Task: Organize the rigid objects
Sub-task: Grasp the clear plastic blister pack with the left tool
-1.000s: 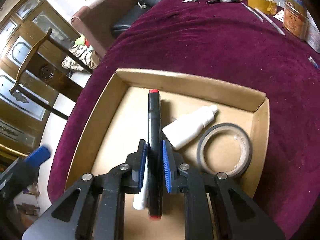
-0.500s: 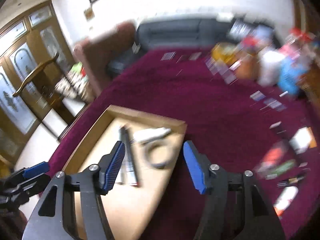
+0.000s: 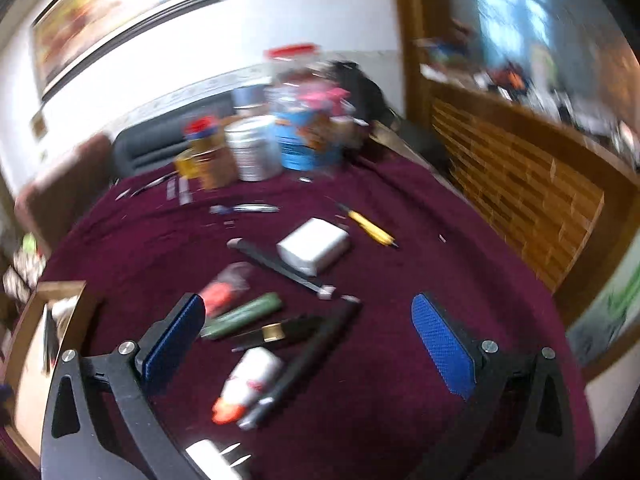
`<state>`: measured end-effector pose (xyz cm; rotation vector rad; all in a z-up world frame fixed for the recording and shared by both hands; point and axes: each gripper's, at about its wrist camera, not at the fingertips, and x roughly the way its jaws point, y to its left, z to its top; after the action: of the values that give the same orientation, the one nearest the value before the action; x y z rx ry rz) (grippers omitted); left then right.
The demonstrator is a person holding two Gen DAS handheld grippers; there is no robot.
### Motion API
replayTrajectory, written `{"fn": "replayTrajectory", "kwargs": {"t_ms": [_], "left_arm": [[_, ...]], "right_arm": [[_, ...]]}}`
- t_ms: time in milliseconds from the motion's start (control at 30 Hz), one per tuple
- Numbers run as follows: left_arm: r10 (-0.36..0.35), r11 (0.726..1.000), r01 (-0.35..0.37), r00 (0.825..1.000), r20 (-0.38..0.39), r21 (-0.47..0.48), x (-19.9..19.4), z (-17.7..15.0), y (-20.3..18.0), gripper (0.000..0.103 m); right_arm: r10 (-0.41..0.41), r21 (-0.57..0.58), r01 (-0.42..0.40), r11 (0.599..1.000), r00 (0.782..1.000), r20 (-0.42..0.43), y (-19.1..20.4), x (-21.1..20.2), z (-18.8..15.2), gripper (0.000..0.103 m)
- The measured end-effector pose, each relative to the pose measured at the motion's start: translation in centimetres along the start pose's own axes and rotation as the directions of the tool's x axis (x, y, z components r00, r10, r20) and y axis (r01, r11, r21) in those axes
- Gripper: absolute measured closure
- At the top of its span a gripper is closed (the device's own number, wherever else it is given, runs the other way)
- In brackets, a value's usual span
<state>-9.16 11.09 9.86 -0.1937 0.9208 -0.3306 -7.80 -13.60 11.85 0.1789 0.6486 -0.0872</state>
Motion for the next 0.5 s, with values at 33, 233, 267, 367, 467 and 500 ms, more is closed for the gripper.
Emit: {"fn": "replayTrajectory", "kwargs": {"t_ms": [33, 233, 267, 367, 467, 500], "left_arm": [[0.013, 1.0, -0.013, 1.0, 0.001, 0.028, 0.6, 0.5, -0.9, 0.024], [0.0, 0.998, 0.005, 0.997, -0.083, 0.062, 7.6, 4.9, -4.4, 0.024], [-0.003, 0.998, 0.009, 0.995, -0.104, 0.055, 9.5, 6.0, -4.8, 0.024], [-0.023, 0.998, 0.03, 0.99, -0.138, 0.054, 13.8, 8.4, -5.4, 0.025], [-0.015, 0.995, 0.03, 0.986, -0.168, 0.092, 17.7, 10.2, -6.3, 0.027], [-0.009, 0.994, 0.029, 0.984, -0.181, 0.109, 18.9, 10.6, -6.5, 0.032]], "right_arm": [[0.001, 0.035, 0.0, 0.999, 1.0, -0.003, -1.3, 0.6, 0.0, 0.0], [0.054, 0.201, -0.045, 0.979, 0.998, -0.039, -6.1, 4.6, -0.3, 0.0], [0.074, 0.228, -0.059, 0.972, 0.996, -0.057, -6.5, 5.0, -0.5, 0.0], [0.119, 0.28, -0.094, 0.955, 0.99, -0.075, -7.2, 5.2, -0.8, 0.0], [0.138, 0.305, -0.11, 0.946, 0.988, -0.07, -7.7, 5.0, -0.9, 0.0], [0.138, 0.31, -0.109, 0.944, 0.988, -0.071, -7.7, 5.0, -0.9, 0.0]]}}
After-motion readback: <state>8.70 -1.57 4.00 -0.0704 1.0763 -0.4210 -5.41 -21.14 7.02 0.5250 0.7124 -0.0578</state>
